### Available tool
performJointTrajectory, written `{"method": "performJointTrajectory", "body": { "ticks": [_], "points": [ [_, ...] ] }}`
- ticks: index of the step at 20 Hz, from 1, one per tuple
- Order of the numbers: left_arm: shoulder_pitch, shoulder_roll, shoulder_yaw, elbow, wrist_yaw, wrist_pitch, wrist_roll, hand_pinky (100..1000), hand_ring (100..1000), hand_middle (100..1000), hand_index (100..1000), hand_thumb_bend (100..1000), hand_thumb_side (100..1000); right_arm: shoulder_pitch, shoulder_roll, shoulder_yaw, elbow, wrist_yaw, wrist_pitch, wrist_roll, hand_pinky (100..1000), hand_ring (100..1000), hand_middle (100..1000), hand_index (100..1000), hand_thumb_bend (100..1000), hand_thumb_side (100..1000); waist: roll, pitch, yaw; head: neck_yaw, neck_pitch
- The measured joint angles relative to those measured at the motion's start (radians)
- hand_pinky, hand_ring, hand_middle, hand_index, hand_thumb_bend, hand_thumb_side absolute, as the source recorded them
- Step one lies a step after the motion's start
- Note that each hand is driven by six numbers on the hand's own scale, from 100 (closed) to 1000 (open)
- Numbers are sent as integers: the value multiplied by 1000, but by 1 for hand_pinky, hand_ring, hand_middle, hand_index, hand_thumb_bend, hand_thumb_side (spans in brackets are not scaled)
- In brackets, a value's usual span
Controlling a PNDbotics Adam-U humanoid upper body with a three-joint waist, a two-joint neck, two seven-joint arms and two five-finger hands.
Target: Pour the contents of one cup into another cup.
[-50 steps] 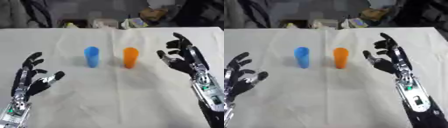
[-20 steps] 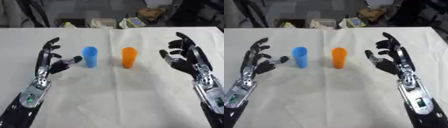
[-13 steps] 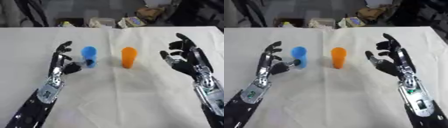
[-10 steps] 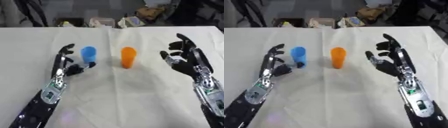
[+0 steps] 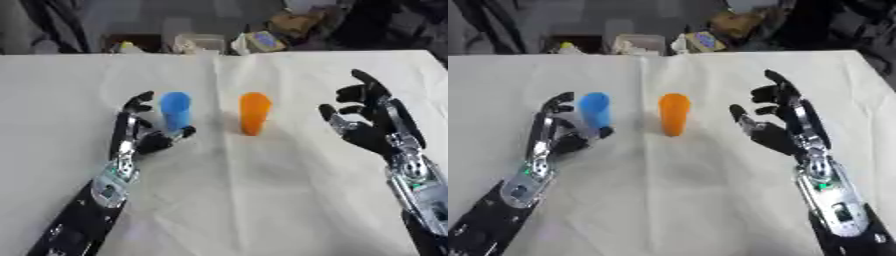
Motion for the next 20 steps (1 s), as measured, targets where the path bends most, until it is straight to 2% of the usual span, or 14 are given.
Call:
{"method": "performJointTrajectory", "body": {
  "ticks": [8, 20],
  "points": [
    [-3, -6, 0, 0, 9, -10, -17, 551, 775, 804, 876, 1000, 415, -3, 2, 0, 0, 0, 0, 1, 659, 736, 670, 963, 438, 270, -1, 2, -4, 3, 0],
    [-33, -7, -7, -6, 6, -2, -72, 527, 758, 792, 874, 1000, 404, -3, 2, 4, 0, 0, -2, 3, 660, 736, 670, 962, 435, 271, 1, 2, -12, 5, -1]
  ]
}}
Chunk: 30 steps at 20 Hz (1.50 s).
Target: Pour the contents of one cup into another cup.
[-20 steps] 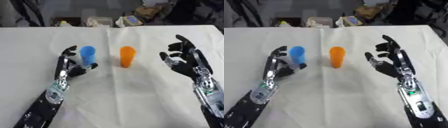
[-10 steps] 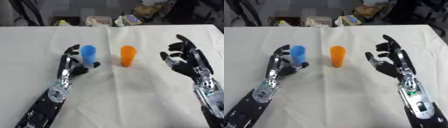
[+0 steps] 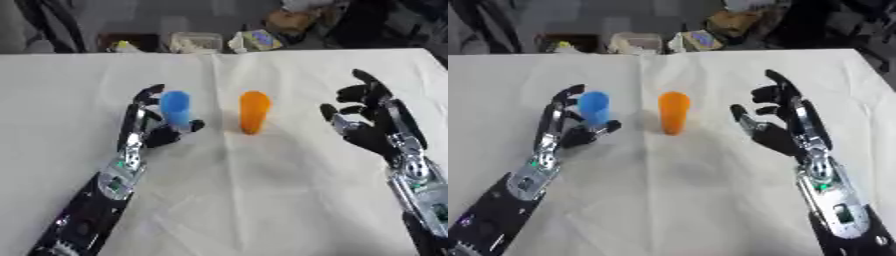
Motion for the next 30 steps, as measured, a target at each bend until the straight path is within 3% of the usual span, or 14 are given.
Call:
{"method": "performJointTrajectory", "body": {
  "ticks": [10, 18, 23, 30],
  "points": [
    [-12, -9, 0, 18, 40, -9, -46, 419, 625, 695, 841, 1000, 368, 0, 1, 2, 0, 0, 0, 4, 660, 737, 670, 962, 431, 273, -2, 1, -5, 0, -8],
    [-15, -9, -1, 39, 116, -26, -89, 380, 575, 616, 841, 1000, 353, -1, 1, 2, 0, 0, 0, 5, 660, 737, 670, 962, 427, 276, -6, 3, -5, 4, -8],
    [-19, -9, 0, 48, 137, -34, -115, 331, 504, 524, 831, 1000, 328, -1, 1, 2, 0, 0, 0, 6, 660, 737, 671, 962, 419, 281, -6, 3, -5, 4, -8],
    [-20, -11, -3, 49, 145, -36, -139, 212, 360, 361, 798, 975, 224, -1, 3, 2, 0, 0, 0, 6, 660, 737, 671, 962, 416, 281, -6, 3, -5, 5, -8]
  ]
}}
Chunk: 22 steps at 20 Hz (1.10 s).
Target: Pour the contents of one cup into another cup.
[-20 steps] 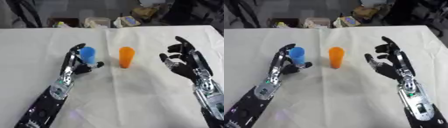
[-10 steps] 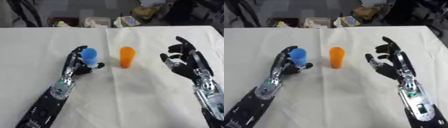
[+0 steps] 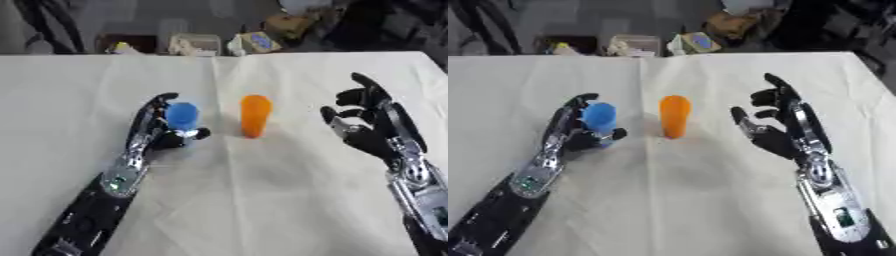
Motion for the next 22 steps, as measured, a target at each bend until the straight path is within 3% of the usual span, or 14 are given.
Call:
{"method": "performJointTrajectory", "body": {
  "ticks": [6, 22],
  "points": [
    [1, -1, -4, -16, -4, 10, 2, 158, 293, 291, 758, 748, 155, 0, 0, 0, 0, 0, 0, 0, 660, 737, 671, 962, 413, 280, 0, 0, 4, 2, 0],
    [1, -1, -23, -90, -6, 30, 27, 127, 259, 255, 708, 627, 108, -7, 0, 0, 0, 0, 0, 0, 660, 734, 671, 962, 406, 281, -2, 0, 8, 3, -1]
  ]
}}
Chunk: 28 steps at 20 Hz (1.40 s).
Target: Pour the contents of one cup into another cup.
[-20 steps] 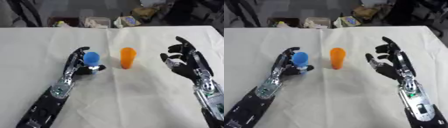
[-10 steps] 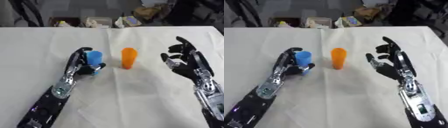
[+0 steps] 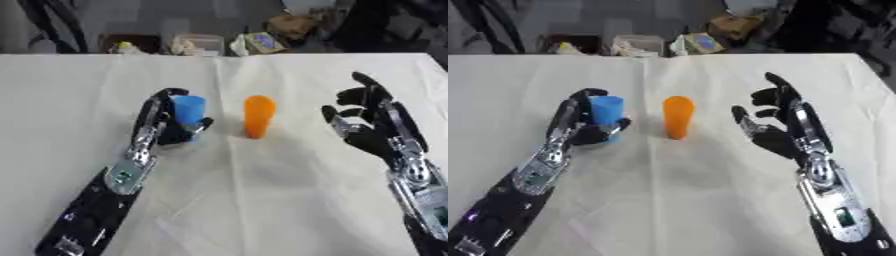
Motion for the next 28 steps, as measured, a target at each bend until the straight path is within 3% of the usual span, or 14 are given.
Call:
{"method": "performJointTrajectory", "body": {
  "ticks": [6, 11, 20, 25, 28],
  "points": [
    [12, 9, -4, -48, 12, 3, 6, 141, 264, 259, 700, 558, 100, 0, 0, 0, 0, 0, 0, 0, 660, 731, 667, 961, 397, 281, 0, 0, 5, 0, -3],
    [40, 42, -21, -155, 34, 21, 17, 170, 273, 267, 683, 398, 100, -1, -1, 0, 0, 0, 2, -2, 659, 730, 664, 961, 390, 278, 3, 0, 17, -5, -7],
    [107, 119, -46, -420, 90, 70, 26, 193, 285, 278, 690, 373, 100, -21, -8, 8, 15, -6, 4, -3, 649, 716, 657, 959, 395, 270, 3, -5, 42, -18, -10],
    [153, 163, -45, -572, 107, 112, 32, 204, 289, 280, 695, 364, 100, -50, -34, 31, 55, -9, 5, 6, 644, 714, 661, 961, 519, 233, 5, -6, 57, -27, -15],
    [182, 182, -45, -646, 114, 134, 37, 205, 289, 279, 695, 360, 100, -72, -46, 49, 95, 1, -2, 15, 643, 715, 670, 967, 590, 273, 13, -6, 66, -30, -16]
  ]
}}
